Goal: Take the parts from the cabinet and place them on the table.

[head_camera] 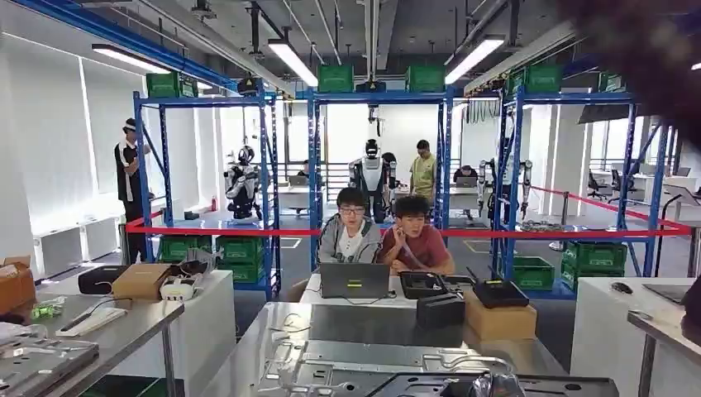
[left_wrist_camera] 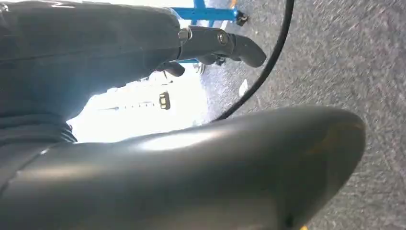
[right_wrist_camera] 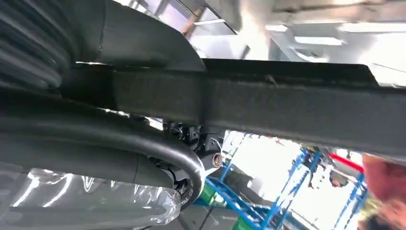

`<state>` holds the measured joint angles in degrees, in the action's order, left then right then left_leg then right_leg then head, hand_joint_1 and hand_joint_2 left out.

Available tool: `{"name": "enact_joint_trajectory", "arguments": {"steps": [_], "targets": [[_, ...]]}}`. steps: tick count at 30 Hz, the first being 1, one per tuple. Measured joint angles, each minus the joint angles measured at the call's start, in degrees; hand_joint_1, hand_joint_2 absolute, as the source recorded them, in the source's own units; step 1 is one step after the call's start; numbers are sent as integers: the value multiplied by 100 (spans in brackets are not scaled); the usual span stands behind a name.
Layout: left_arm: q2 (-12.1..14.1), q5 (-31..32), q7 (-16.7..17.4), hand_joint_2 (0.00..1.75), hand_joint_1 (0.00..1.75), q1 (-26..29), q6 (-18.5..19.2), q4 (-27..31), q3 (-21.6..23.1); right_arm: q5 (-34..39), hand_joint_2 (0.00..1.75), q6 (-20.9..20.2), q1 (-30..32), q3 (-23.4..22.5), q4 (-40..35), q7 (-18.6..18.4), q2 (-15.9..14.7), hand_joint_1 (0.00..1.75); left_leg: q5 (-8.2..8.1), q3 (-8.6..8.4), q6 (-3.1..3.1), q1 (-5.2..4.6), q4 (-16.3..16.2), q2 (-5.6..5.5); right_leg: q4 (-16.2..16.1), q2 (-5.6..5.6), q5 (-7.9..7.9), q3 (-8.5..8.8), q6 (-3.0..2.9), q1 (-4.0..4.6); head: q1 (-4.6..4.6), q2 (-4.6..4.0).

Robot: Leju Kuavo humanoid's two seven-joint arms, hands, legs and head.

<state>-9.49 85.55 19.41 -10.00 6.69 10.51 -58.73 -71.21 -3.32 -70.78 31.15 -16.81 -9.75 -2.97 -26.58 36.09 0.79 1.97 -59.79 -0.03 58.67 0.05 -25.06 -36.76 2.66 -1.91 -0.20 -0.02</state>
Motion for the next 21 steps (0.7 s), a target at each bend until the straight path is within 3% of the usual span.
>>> {"name": "enact_joint_trajectory", "arguments": {"steps": [1, 2, 3, 4, 6, 9, 11, 13, 14, 15, 18, 19, 20, 21], "targets": [[2, 0, 0, 0, 0, 1, 0, 0, 0, -7, 175, -2, 2, 2, 0, -2, -20, 175, 3, -10, 0, -1, 12, 4, 1, 13, 3, -7, -6, 2, -4, 2], [24, 0, -4, 0, 0, -1, 0, 0, 0, -13, 175, -2, 0, 2, 0, -2, -28, 175, -27, -20, 6, 0, 22, 15, -30, 26, 25, -4, 6, -76, -4, 4], [20, 0, -11, 0, 0, 0, 0, -4, 0, -18, 175, -2, -6, 2, 0, 4, -26, 175, 44, -74, -27, -32, 102, 10, -53, 37, 30, 9, -11, -52, -2, 2], [15, 0, -11, 0, 0, -2, 0, -4, 0, -26, 175, -2, -8, 0, 0, 9, -28, 175, 103, -87, -39, -29, 169, 13, -86, 55, 48, 16, -67, -45, 5, 2], [15, -9, -9, 0, 0, -11, -13, -2, 0, -30, 175, -4, 10, 2, 2, 17, -48, 175, 75, -109, 18, -23, 219, 25, -79, 67, 47, 7, -73, -22, 9, 4], [15, -26, -7, 0, 0, -2, -31, -2, -4, -42, 175, -9, 38, 2, 2, 33, -77, 175, 83, -102, 50, -2, 224, 25, -77, 66, 48, 1, -76, 15, 24, 2], [15, -35, -4, 0, 0, -3, -59, -2, -9, -46, 175, -11, 33, 0, 2, 35, -76, 175, 83, -101, 117, 4, 226, 25, -75, 64, 50, 3, -80, 21, 26, 2], [11, -35, 11, 0, 0, -2, -61, -2, -11, -65, 175, -11, 36, 0, 2, 35, -76, 175, 82, -98, 121, 3, 223, 24, -75, 61, 52, 6, -82, 20, 24, 2], [11, -35, 11, 0, 0, -2, -59, -4, -13, -68, 175, -11, 36, 0, 2, 37, -76, 175, 73, -84, 122, -3, 204, 22, -84, 60, 59, 14, -82, 12, 22, 2], [11, -35, 11, 0, 0, -4, -59, -2, -13, -72, 175, -11, 32, 0, 2, 39, -74, 175, 54, -66, 70, -14, 143, 10, -94, 53, 70, 10, -67, -27, 17, 2], [11, -50, 4, 0, 0, -4, -59, -2, -20, -81, 175, -11, 22, 0, 0, 44, -76, 175, 49, -62, 49, -27, 138, 15, -132, 54, 92, 41, -33, -28, 26, 2], [9, -52, 2, 0, 0, -7, -61, -2, -20, -85, 175, -9, 15, -2, -2, 44, -76, 175, 90, -121, 21, -14, 232, 27, -175, 60, 103, 79, 1, 23, 22, 2], [0, -59, 4, 0, 0, -7, -63, -2, -22, -94, 175, -9, 18, -4, -4, 46, -107, 175, 133, -197, 16, 35, 314, 54, -124, 35, 57, 32, 7, -8, 22, 2], [-7, -59, 5, 0, 0, -12, -70, -2, -22, -94, 175, -11, -19, -4, -4, 55, -101, 175, 101, -183, 89, -27, 321, 37, -80, 36, 27, 81, -18, 35, 18, 0]]}}
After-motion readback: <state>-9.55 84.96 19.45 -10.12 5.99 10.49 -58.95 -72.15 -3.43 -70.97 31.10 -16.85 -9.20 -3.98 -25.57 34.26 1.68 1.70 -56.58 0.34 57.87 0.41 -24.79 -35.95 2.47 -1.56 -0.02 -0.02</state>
